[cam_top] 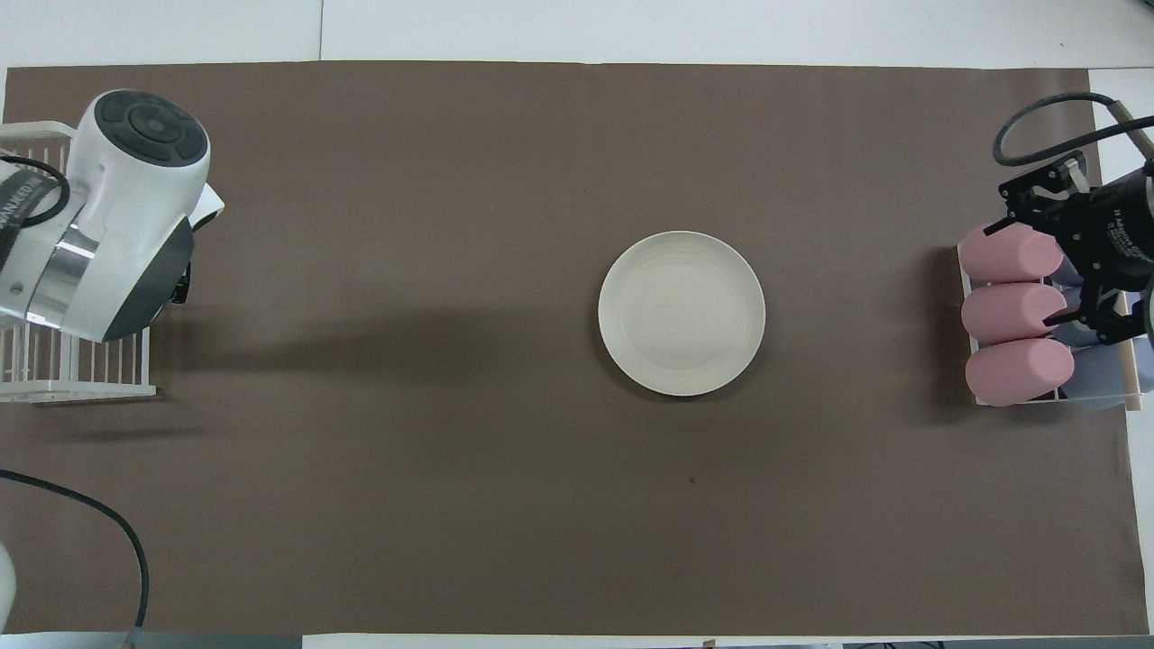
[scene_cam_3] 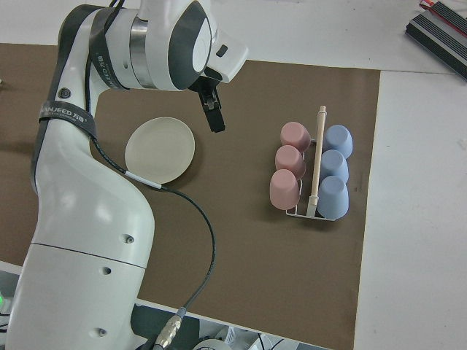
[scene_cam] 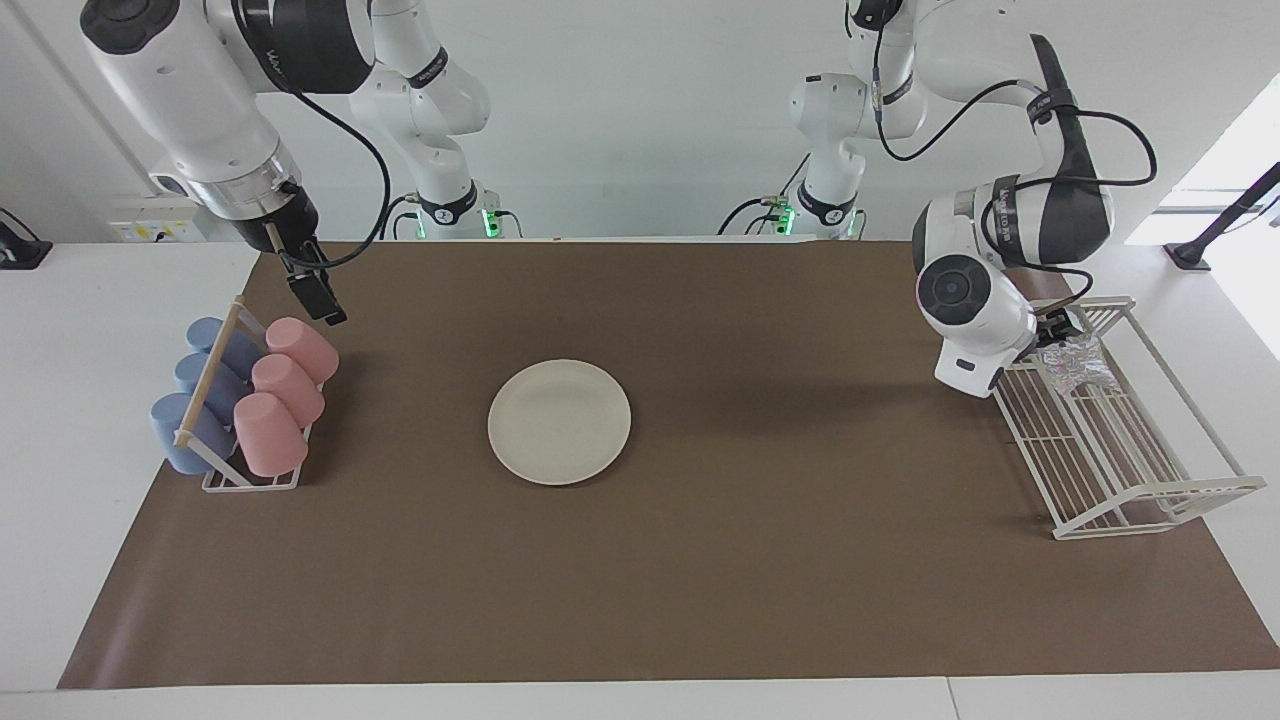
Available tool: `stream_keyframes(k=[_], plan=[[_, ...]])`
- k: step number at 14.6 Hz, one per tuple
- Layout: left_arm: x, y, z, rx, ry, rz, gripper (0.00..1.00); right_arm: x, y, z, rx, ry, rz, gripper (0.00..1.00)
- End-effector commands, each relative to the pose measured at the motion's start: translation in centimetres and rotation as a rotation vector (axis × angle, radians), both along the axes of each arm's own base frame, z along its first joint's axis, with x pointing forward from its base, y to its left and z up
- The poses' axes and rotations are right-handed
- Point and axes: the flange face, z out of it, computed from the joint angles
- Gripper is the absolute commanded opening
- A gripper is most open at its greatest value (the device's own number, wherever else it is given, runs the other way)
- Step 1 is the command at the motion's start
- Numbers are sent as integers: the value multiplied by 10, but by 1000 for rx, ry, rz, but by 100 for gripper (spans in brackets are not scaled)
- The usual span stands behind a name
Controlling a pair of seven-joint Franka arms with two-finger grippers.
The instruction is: Wipe plate with sponge
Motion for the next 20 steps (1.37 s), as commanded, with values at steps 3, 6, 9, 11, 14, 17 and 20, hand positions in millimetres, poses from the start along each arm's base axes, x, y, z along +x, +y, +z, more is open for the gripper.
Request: stream_keyframes(k=[3,6,9,11,14,17,20], plan=[[5,12,-5,45,-23,-25,100,-14,5,1,10,26,-48,100],[3,19,-6,66,-13,-17,100,-18,31,7,-2,22,-131,100],[3,28,-7,71,-26,4,91,-22,60,8,-11,17,-214,100],[2,30,-8,75,-37,24,75,-24,79,10,-12,13,-225,100],[-3,33,-12,87,-41,50,18,-28,101,13,62,32,-246,100],[-1,32,-9,85,-49,52,0,-29,110,14,128,46,-259,100],[1,31,-3,81,-61,48,0,-31,144,18,153,11,-270,100]])
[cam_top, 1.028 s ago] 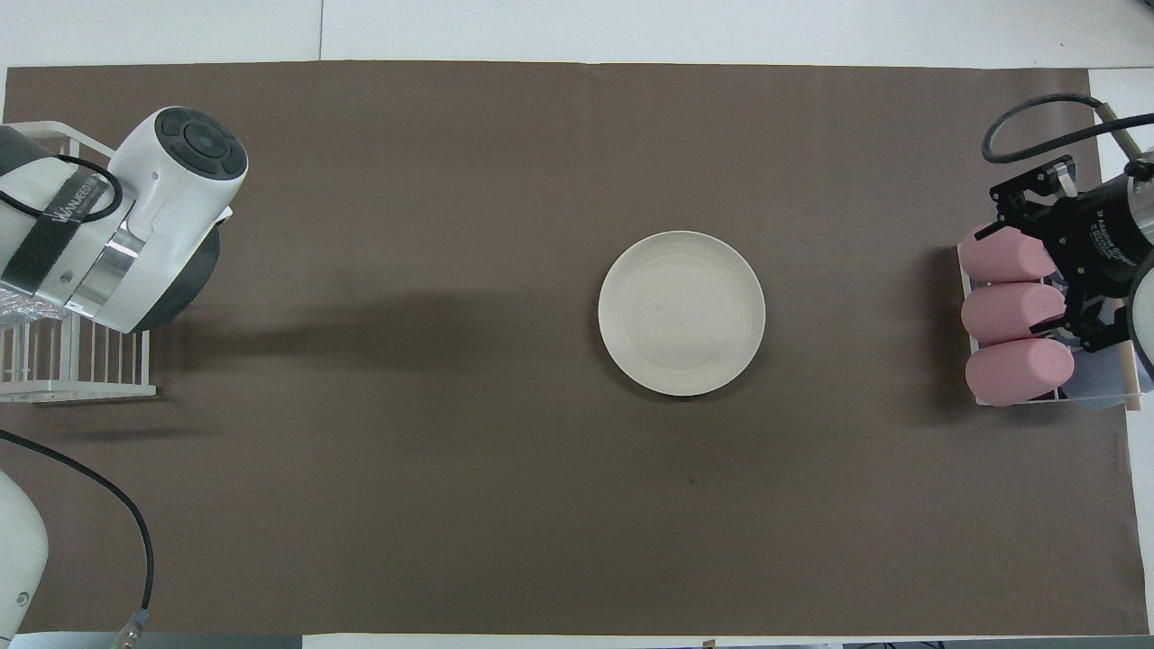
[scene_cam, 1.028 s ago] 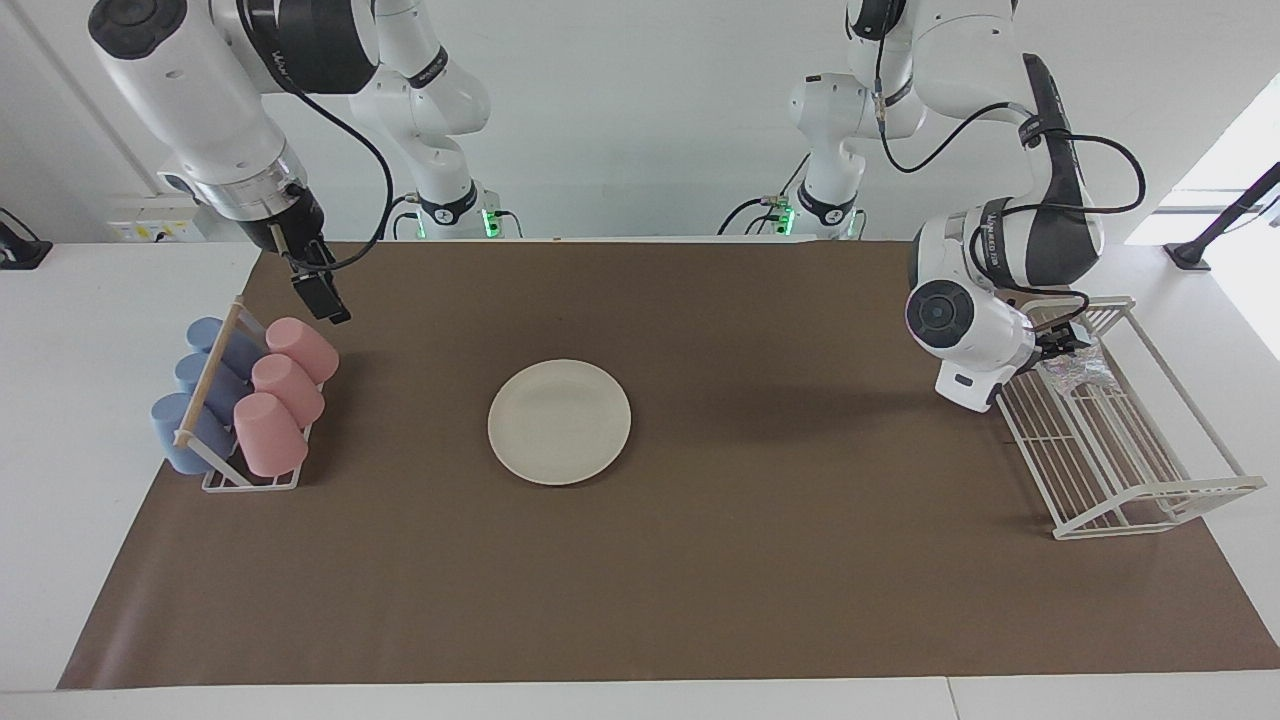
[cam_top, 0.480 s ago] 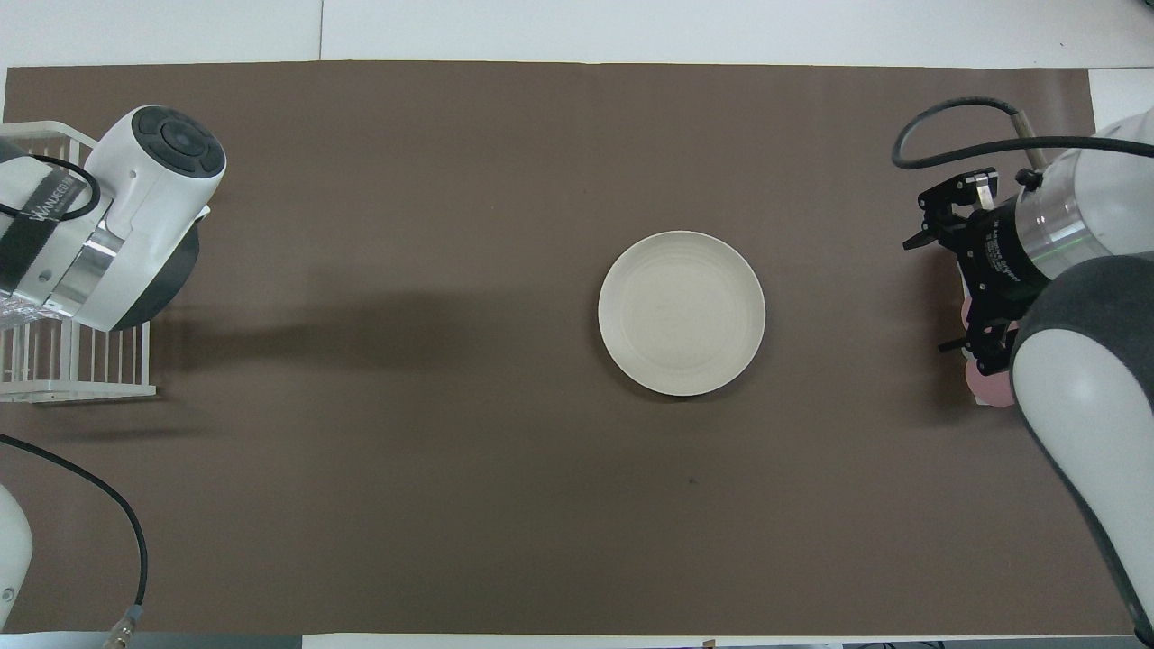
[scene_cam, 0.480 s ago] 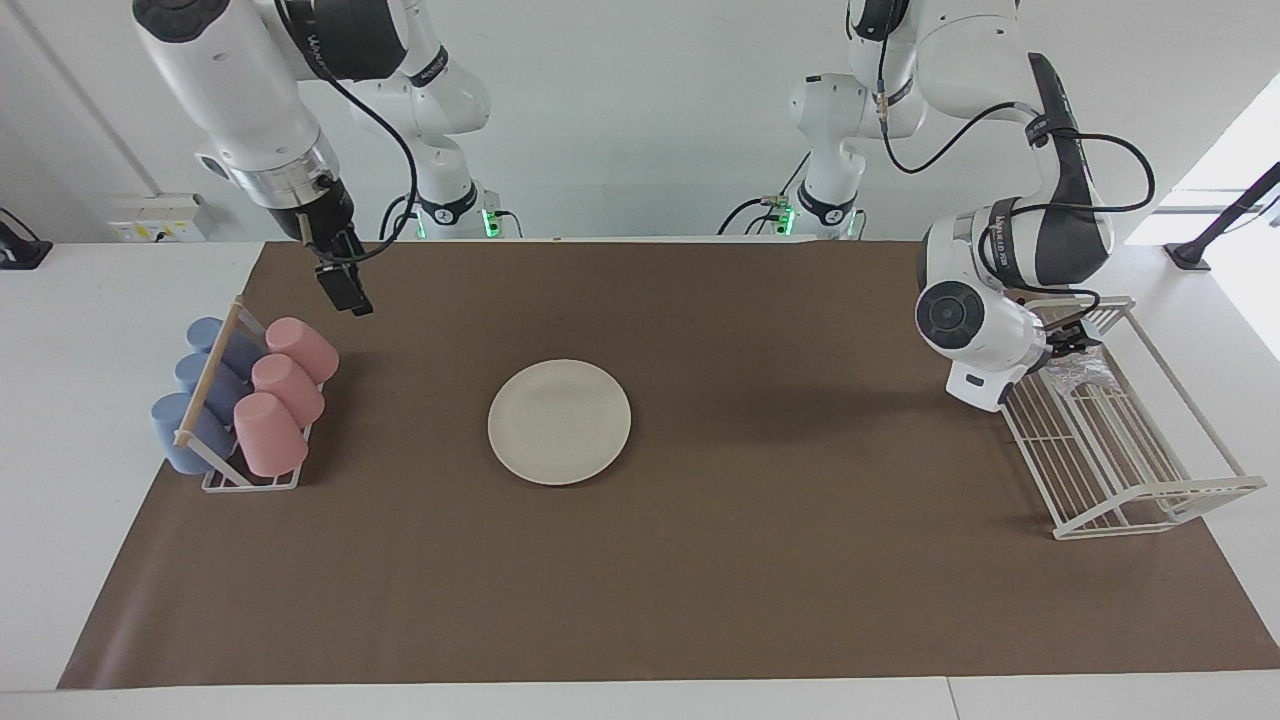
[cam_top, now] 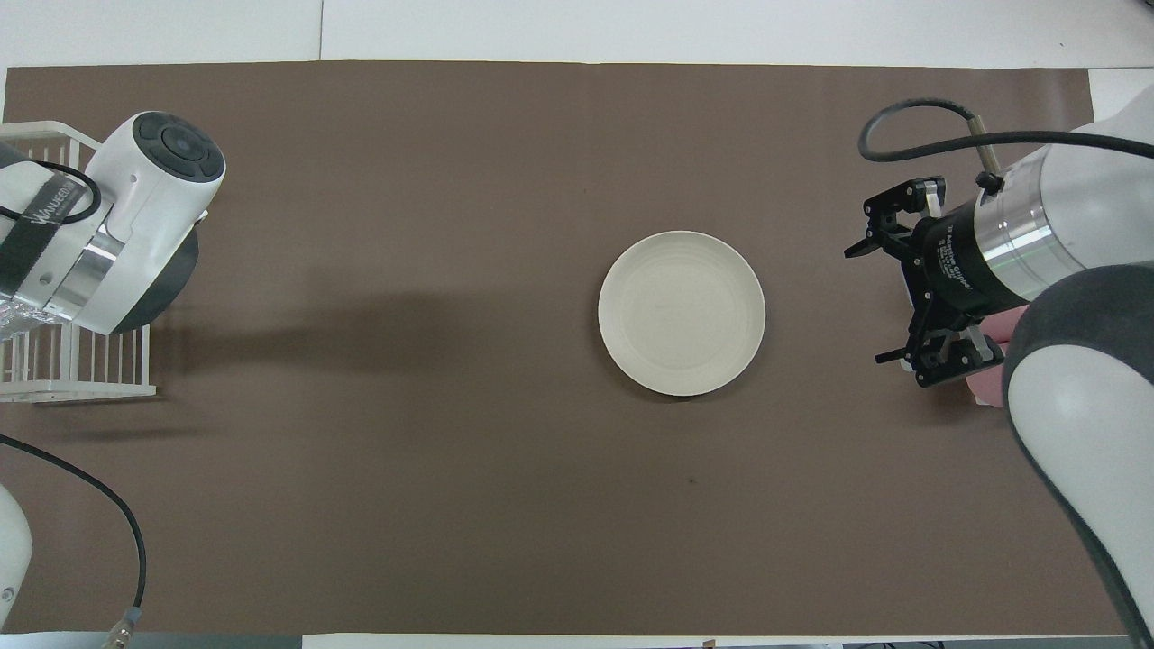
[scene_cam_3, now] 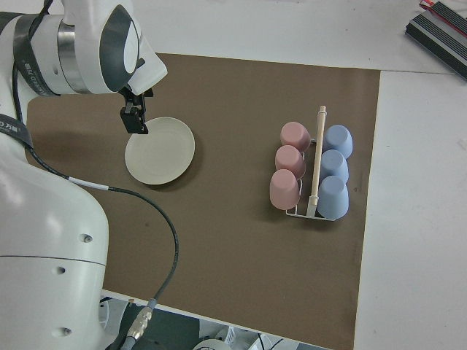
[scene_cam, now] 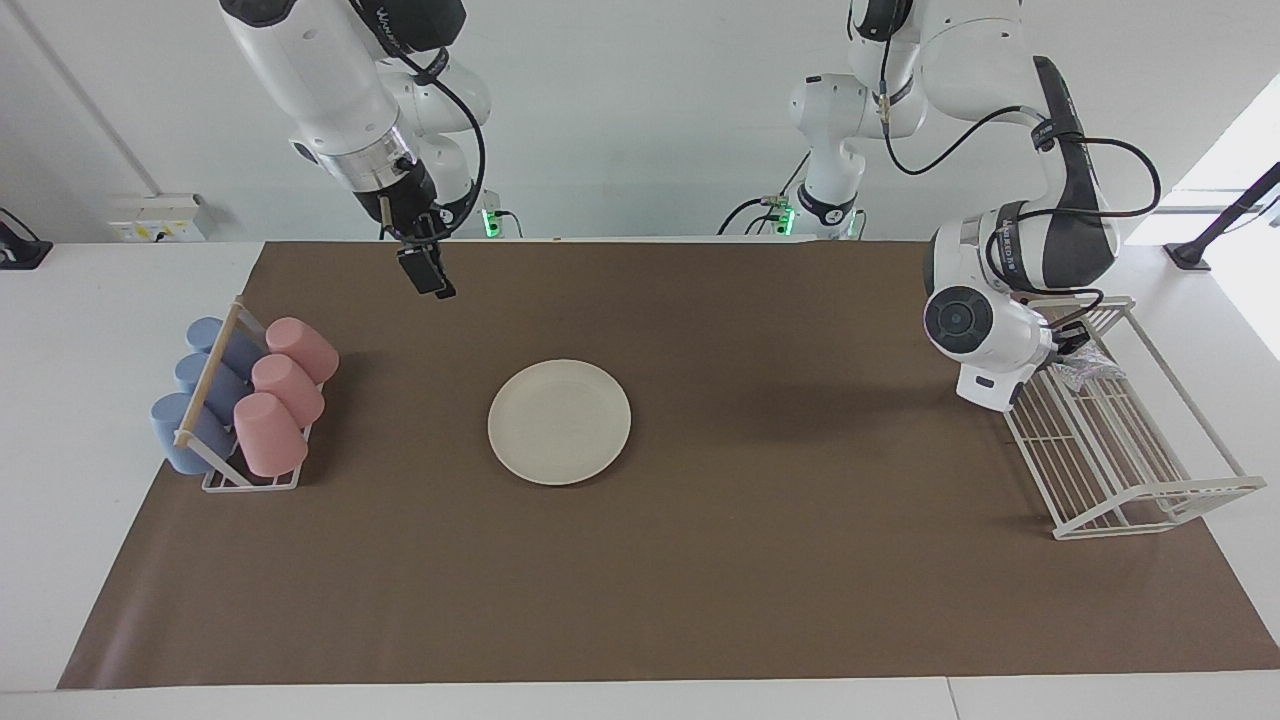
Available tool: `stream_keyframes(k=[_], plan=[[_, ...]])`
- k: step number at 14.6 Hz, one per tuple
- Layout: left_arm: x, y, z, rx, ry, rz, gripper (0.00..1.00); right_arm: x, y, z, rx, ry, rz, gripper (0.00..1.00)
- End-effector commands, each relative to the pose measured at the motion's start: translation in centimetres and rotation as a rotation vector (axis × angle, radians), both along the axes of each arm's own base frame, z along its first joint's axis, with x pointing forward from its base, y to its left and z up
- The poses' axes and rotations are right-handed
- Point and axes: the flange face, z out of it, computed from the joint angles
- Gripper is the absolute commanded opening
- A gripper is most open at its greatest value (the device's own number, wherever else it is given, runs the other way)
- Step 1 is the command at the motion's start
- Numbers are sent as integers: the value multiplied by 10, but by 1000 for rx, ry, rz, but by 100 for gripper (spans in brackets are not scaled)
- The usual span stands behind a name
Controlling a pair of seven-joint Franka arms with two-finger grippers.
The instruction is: Wipe plate with sponge
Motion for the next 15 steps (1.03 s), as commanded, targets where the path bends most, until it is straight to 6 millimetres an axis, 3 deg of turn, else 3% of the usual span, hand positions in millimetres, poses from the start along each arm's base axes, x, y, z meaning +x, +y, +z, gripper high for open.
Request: stream_keyframes(k=[1,4,8,10,12,13,15], plan=[[0,0,14,7,-32,-5,0,-7,25,3,25,-32,-56,100],[2,-4,50,-24,-71,17,0,-4,26,3,31,-53,-67,100],[2,-29,117,-289,-93,177,0,-4,28,6,32,-55,-74,100],[-5,-46,134,-440,-72,230,0,-14,59,7,32,-45,-72,100],[-19,-55,164,-664,-82,292,0,-26,82,8,28,-36,-75,100],[-26,-61,178,-770,-87,310,0,-27,82,8,27,-30,-72,100],[-29,-45,188,-950,-87,383,0,-31,78,0,17,-7,-67,100]])
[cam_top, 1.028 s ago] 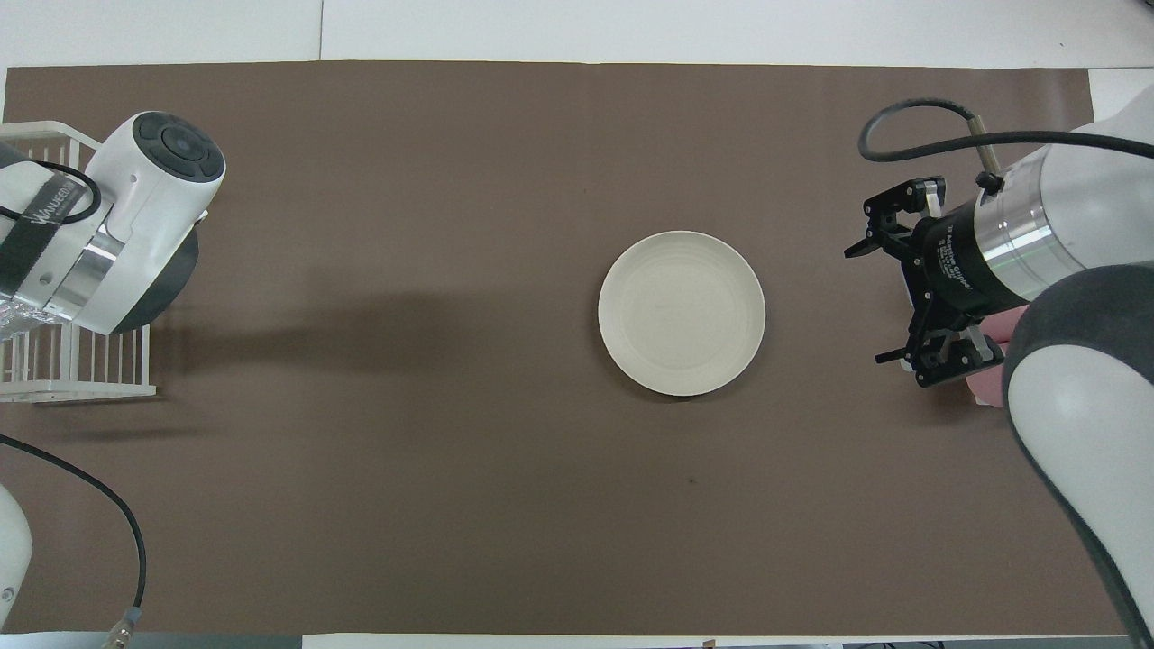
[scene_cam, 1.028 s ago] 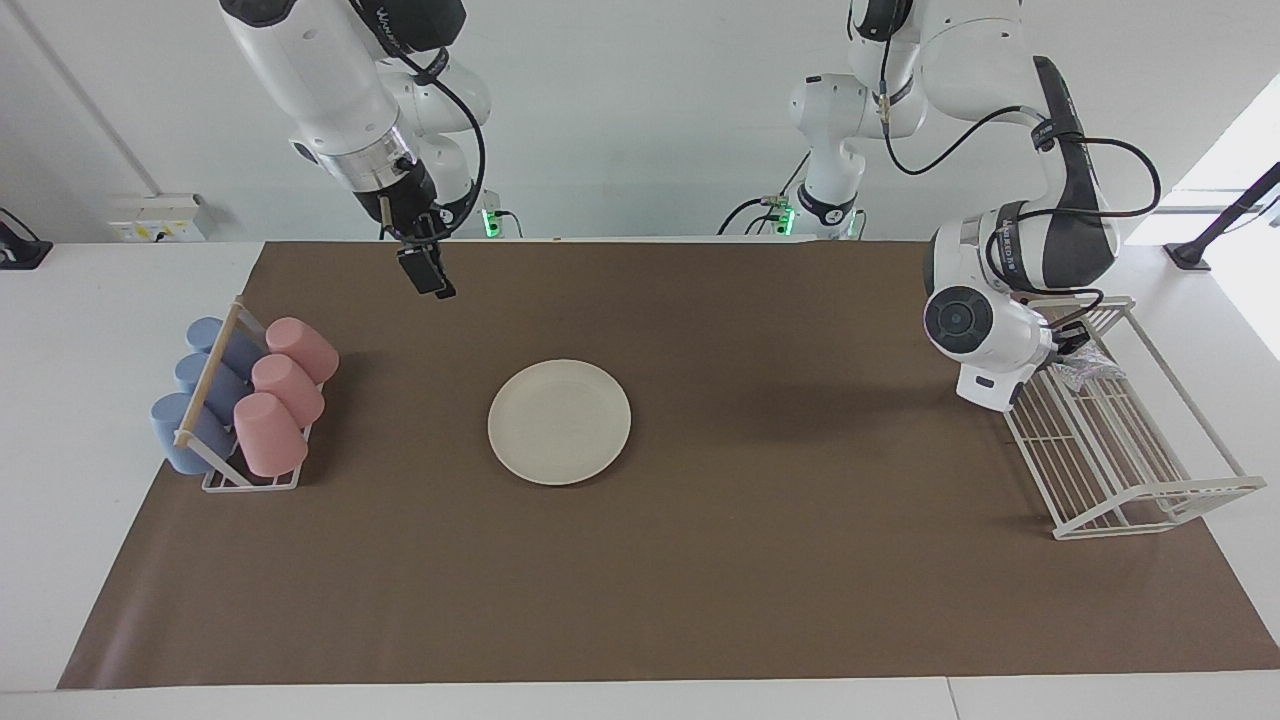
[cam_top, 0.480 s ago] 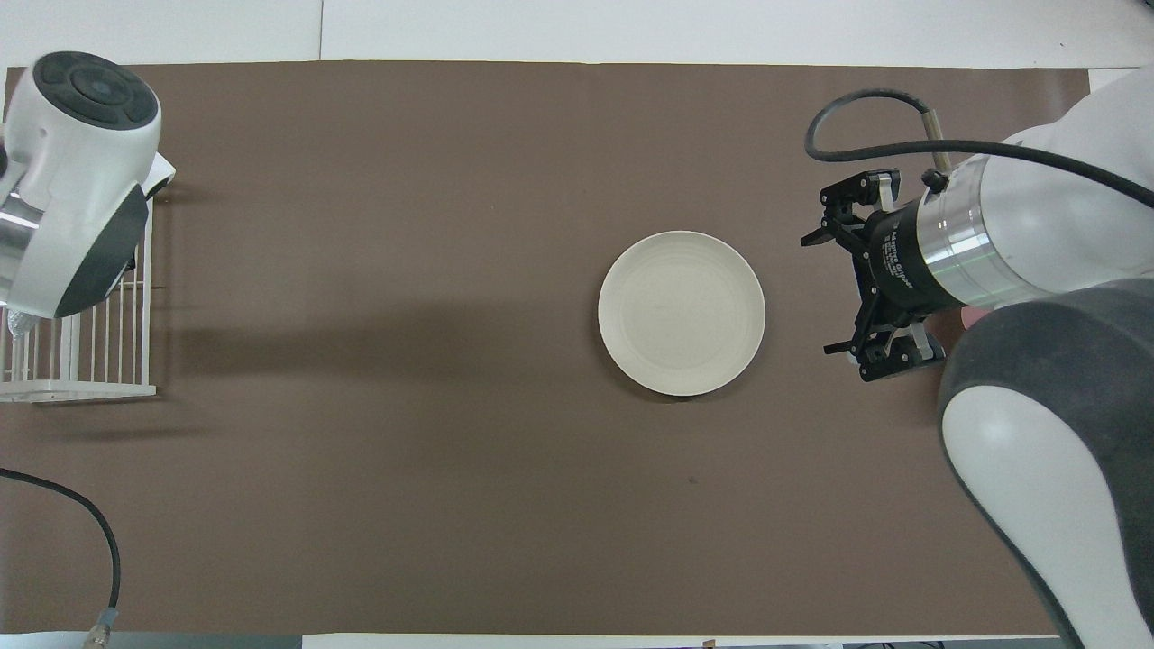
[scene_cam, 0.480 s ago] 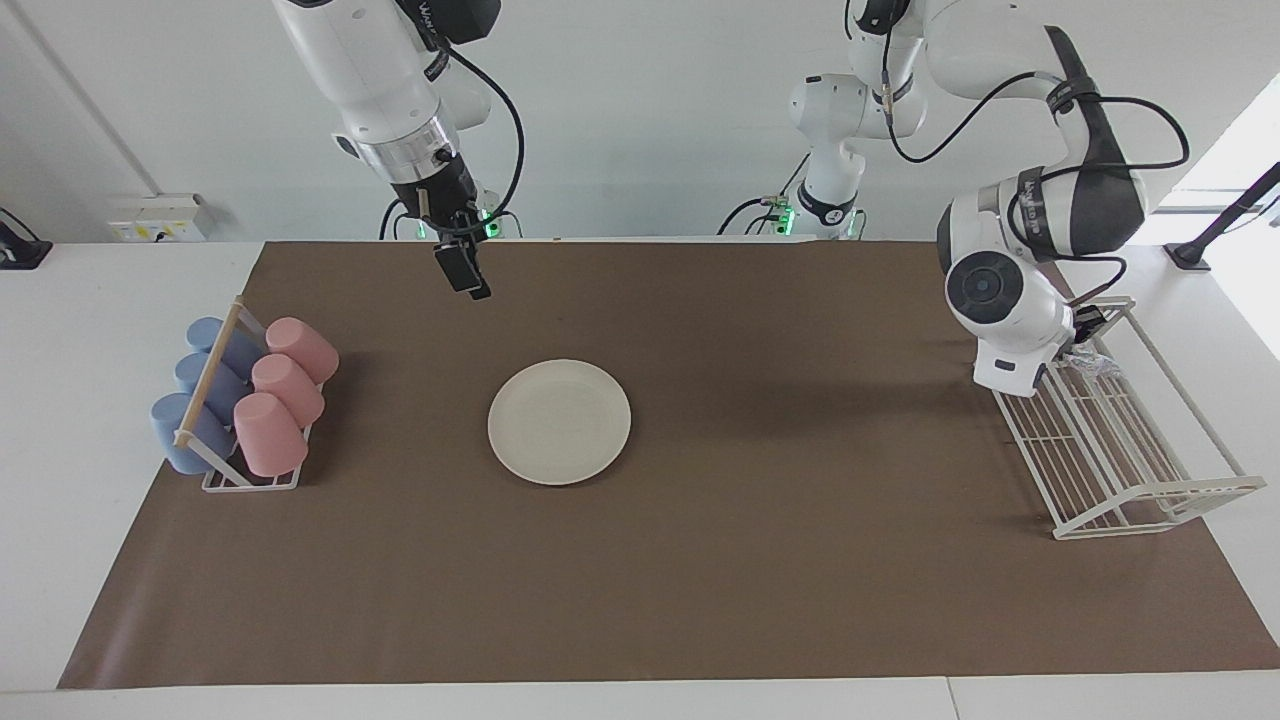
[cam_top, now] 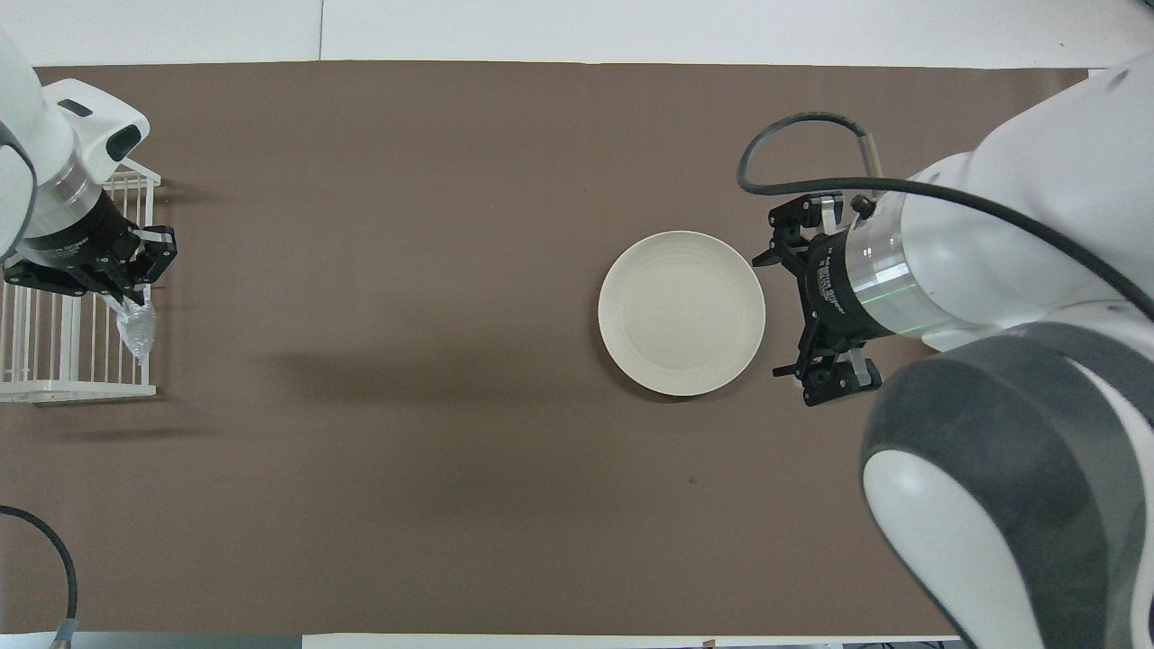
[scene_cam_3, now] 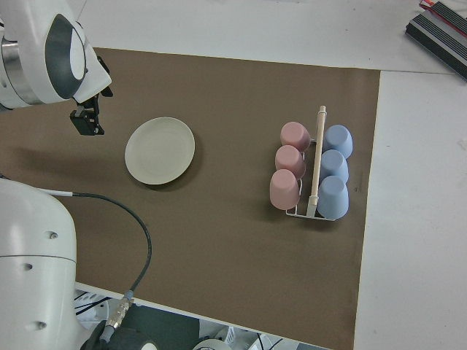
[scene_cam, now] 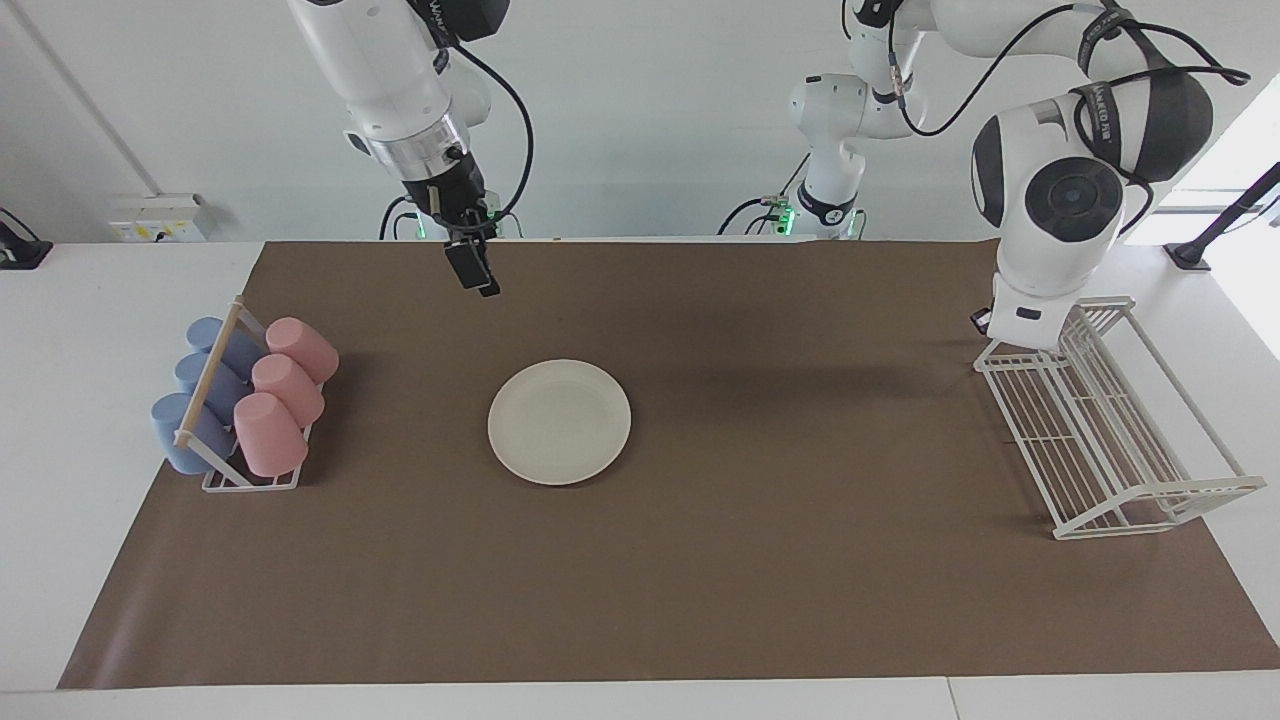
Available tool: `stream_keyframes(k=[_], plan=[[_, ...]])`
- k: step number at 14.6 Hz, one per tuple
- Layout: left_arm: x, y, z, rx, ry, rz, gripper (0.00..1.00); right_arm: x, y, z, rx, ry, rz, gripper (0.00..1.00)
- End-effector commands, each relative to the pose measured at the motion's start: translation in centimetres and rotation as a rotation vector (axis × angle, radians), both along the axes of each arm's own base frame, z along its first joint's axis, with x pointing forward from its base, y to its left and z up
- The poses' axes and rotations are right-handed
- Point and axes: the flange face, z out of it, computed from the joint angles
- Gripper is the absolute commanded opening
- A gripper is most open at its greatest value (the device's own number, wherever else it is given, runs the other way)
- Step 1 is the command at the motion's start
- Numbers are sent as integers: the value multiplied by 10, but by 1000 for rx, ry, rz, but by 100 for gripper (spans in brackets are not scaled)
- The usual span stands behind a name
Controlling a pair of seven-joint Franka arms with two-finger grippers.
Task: Wipe plate with sponge
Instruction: 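Carry the scrubber toward the plate with the left gripper while the right gripper approaches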
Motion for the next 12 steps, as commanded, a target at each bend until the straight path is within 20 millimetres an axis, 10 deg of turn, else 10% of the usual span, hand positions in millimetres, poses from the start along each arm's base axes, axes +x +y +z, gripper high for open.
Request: stream_keyframes(k=[1,6,12], plan=[[-8,19,20,-271,8,84,0,-8,-12,-5,5,18,-14,100],[-37,0,-8,-689,-9,232,0,-8,-12,-9,2,28,-106,100],[-93,-30,-48,-1040,-73,257,0,-25,42,-7,39,-38,-125,100]])
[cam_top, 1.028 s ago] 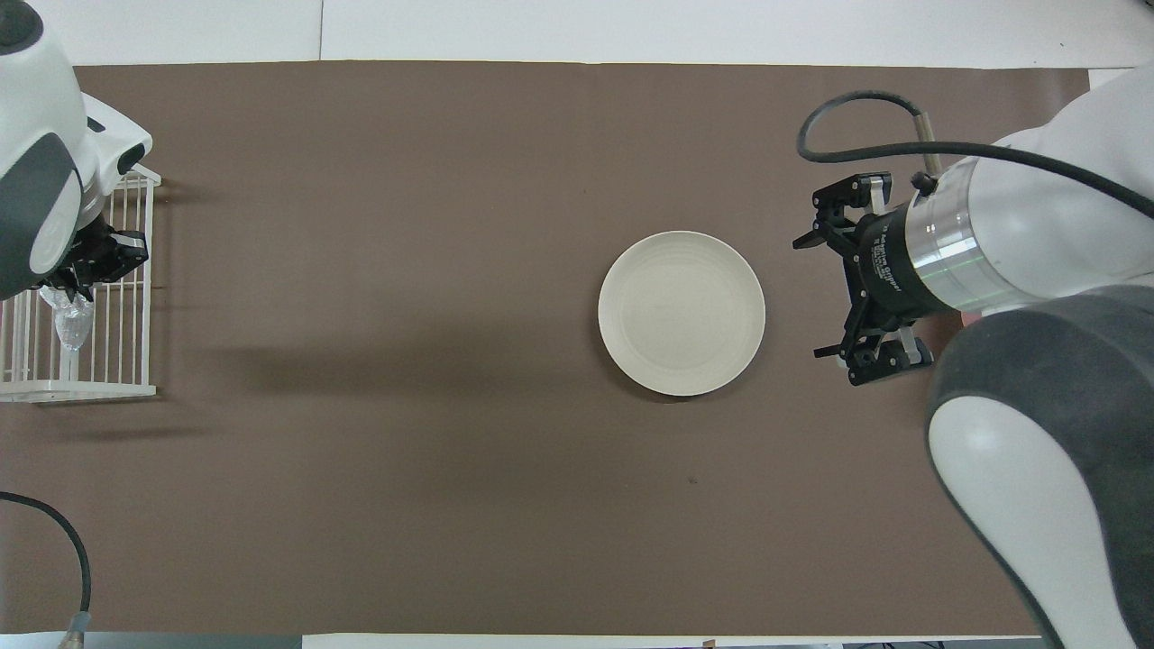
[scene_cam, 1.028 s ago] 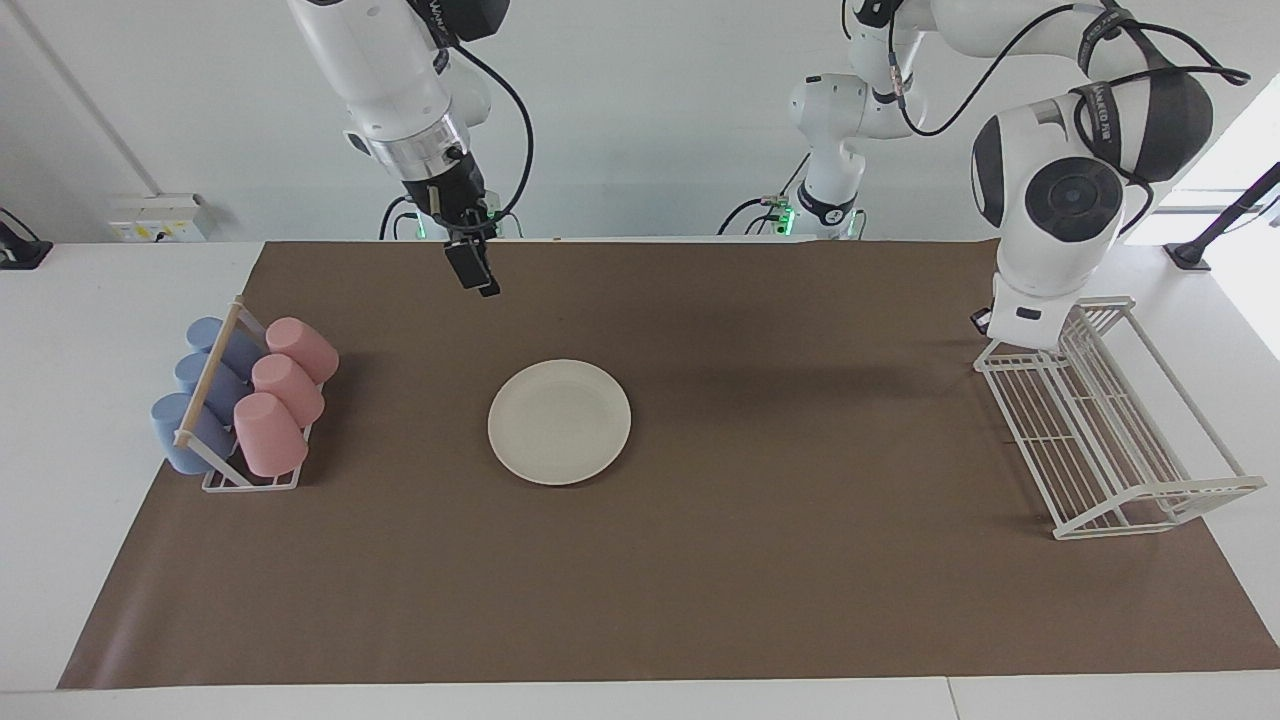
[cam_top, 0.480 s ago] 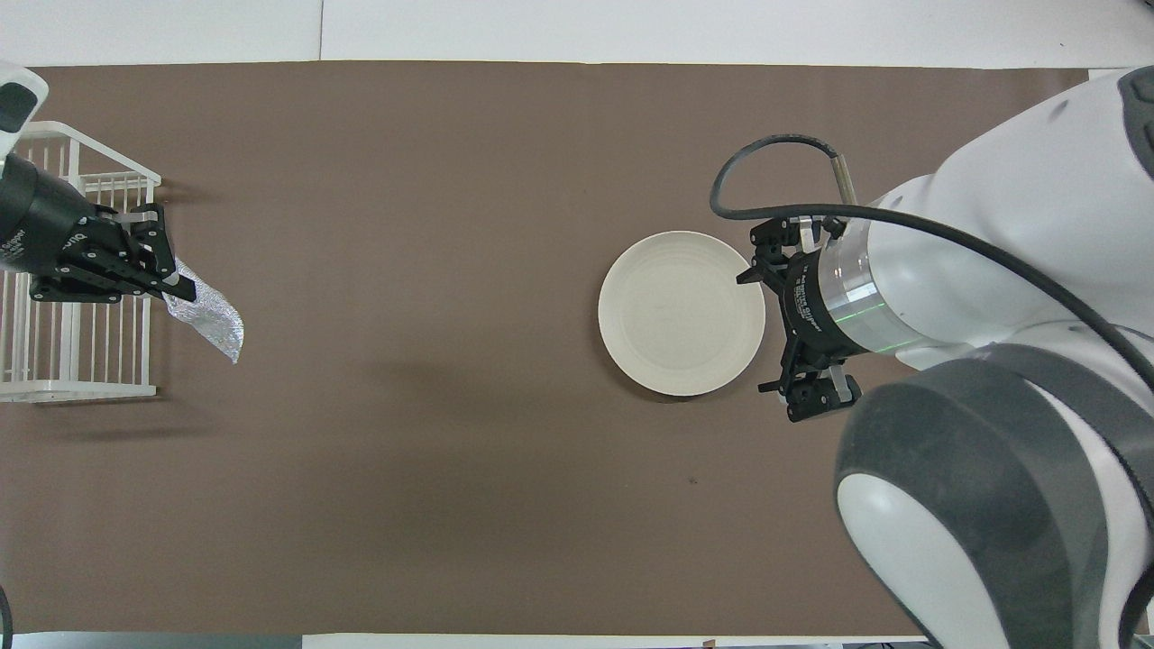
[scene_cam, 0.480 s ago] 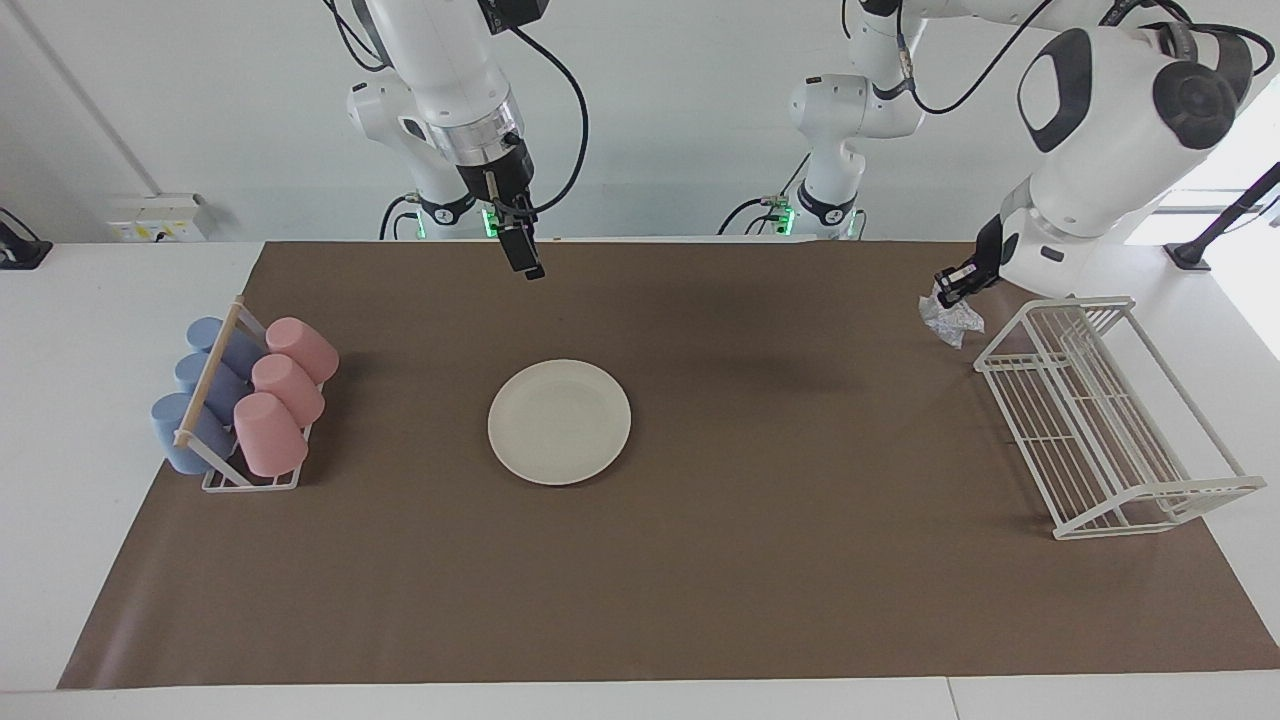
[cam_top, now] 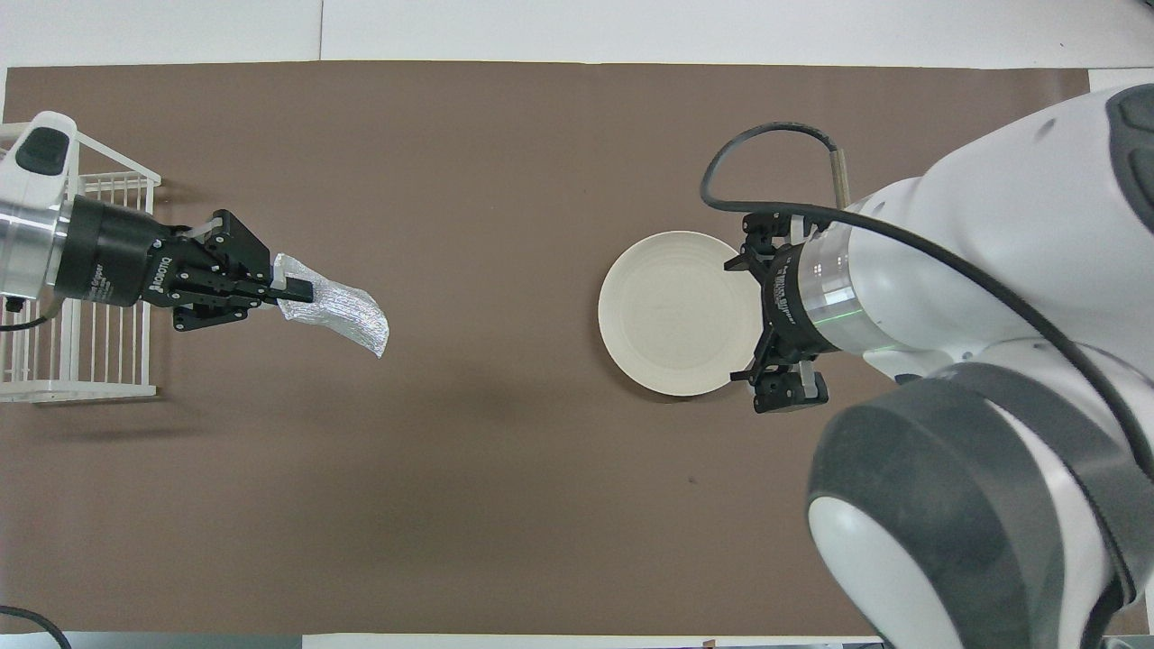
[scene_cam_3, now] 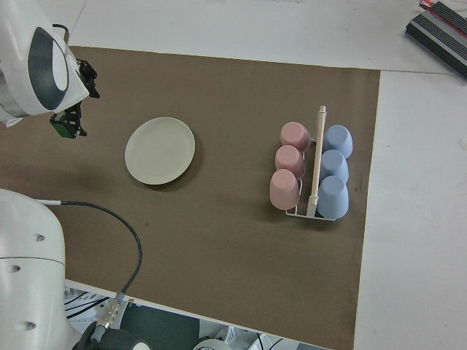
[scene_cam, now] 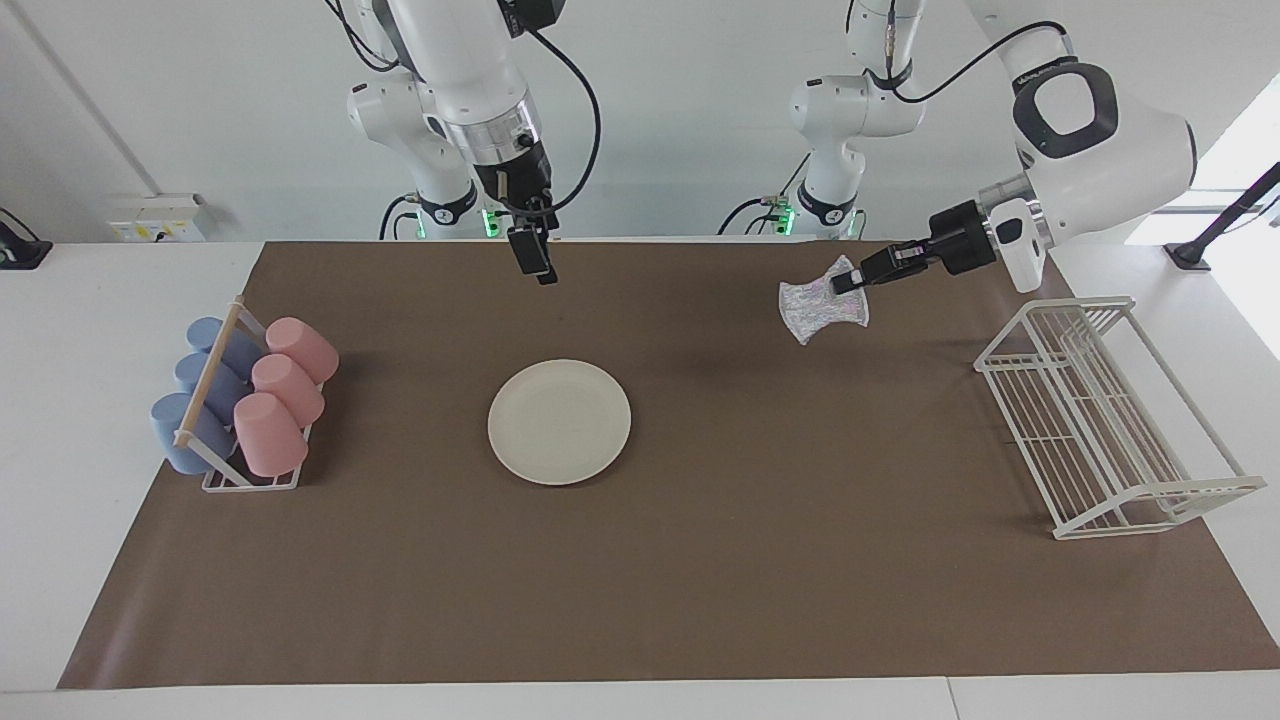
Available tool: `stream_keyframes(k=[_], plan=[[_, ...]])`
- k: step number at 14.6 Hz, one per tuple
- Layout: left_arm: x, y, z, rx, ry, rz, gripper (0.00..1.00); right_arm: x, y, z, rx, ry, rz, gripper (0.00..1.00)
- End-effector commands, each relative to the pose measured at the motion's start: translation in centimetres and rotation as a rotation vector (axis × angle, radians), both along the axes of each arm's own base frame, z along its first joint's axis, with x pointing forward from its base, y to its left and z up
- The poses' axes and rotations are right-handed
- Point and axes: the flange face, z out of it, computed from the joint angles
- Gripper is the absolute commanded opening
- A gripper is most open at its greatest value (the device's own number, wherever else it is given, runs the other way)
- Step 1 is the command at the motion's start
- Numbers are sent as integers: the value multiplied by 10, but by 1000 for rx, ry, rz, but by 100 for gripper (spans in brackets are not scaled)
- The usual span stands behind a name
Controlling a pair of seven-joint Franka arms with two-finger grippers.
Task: Wipe plate with sponge
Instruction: 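Carry the scrubber toward the plate with the left gripper while the right gripper approaches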
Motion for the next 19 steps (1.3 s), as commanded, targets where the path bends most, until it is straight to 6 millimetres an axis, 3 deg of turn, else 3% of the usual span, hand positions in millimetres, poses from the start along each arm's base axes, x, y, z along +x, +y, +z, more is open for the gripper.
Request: stream_keyframes(k=[1,4,8,15,19], plan=[[-46,-23,-15,-105,-66,8,0,-15,4,-2,8,2,1,100],[-78,-51,-37,-205,-158,-31,0,-16,12,0,27,-23,-11,100],[-99,-63,-58,-347,-268,-72,0,-33,57,0,93,-43,-100,100],[-108,-71,-64,-455,-267,-56,0,-82,128,-45,123,-68,-12,100],[-110,-69,-65,-496,-279,-82,0,-86,134,-52,132,-79,-8,100]])
